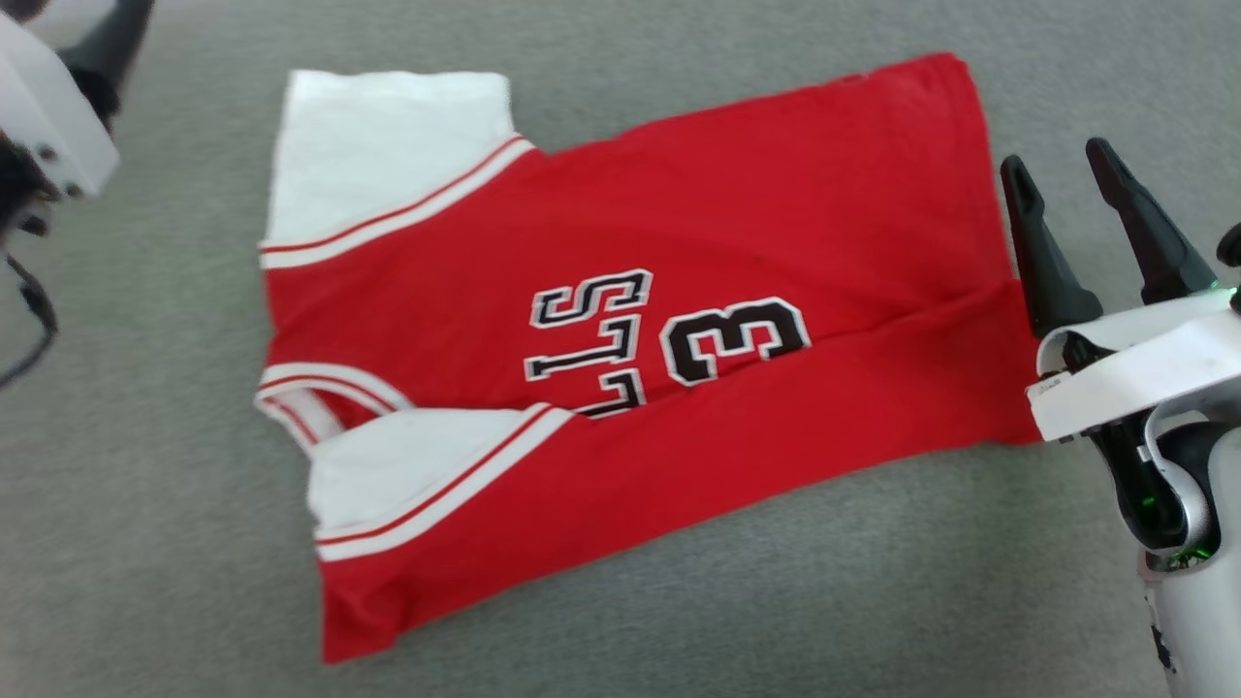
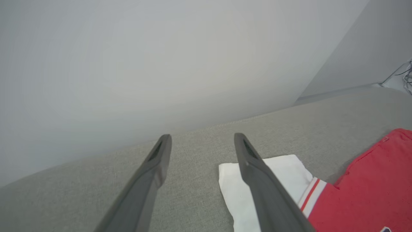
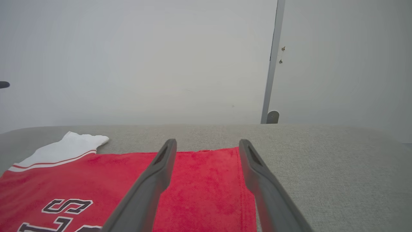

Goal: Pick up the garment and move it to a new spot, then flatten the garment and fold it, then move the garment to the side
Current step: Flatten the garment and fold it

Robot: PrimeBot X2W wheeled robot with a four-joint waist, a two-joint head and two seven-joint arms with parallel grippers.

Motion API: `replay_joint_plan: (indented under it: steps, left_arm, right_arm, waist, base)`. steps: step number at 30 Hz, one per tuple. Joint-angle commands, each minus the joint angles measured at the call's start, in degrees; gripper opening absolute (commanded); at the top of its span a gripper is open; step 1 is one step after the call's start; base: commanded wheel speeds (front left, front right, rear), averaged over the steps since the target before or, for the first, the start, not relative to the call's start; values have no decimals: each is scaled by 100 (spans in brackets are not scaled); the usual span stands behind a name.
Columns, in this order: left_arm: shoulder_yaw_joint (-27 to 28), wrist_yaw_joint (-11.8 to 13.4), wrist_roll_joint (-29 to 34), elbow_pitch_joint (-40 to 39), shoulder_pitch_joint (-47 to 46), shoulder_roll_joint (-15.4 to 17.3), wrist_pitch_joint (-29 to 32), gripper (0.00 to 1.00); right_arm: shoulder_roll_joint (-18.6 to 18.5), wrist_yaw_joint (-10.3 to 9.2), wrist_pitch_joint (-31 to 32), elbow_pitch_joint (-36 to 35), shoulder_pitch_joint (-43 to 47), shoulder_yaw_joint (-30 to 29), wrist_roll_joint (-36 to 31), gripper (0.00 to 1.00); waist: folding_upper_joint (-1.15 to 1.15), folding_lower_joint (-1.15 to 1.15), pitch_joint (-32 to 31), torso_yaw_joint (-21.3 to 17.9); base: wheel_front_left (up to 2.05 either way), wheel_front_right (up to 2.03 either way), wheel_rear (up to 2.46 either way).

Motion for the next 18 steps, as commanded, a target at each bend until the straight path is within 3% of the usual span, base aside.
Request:
replay_joint_plan:
  steps: [1, 8, 13, 18]
  left_arm:
    - [-82, -80, -63, 300, -204, -54, 304, 100]
    - [-691, -348, -381, 1234, -934, 12, 2238, 100]
    - [-975, -351, -485, 1464, -1211, 154, 2877, 100]
    - [-1128, -353, -872, 1599, -1201, 30, 3515, 100]
  right_arm:
    - [36, -10, -68, 24, -90, 44, 23, 100]
    - [86, -10, -180, 146, -89, 210, 109, 100]
    - [92, -10, -239, 152, -148, 319, 188, 100]
    - [62, -10, -279, 194, -122, 329, 224, 100]
  waist:
    - [0, 0, 390, -497]
    - [0, 0, 665, -925]
    - [0, 0, 874, -1127]
    - [0, 0, 954, -1181]
  base:
    - [0, 0, 0]
    - [0, 0, 0]
    - [0, 0, 0]
    - [0, 0, 0]
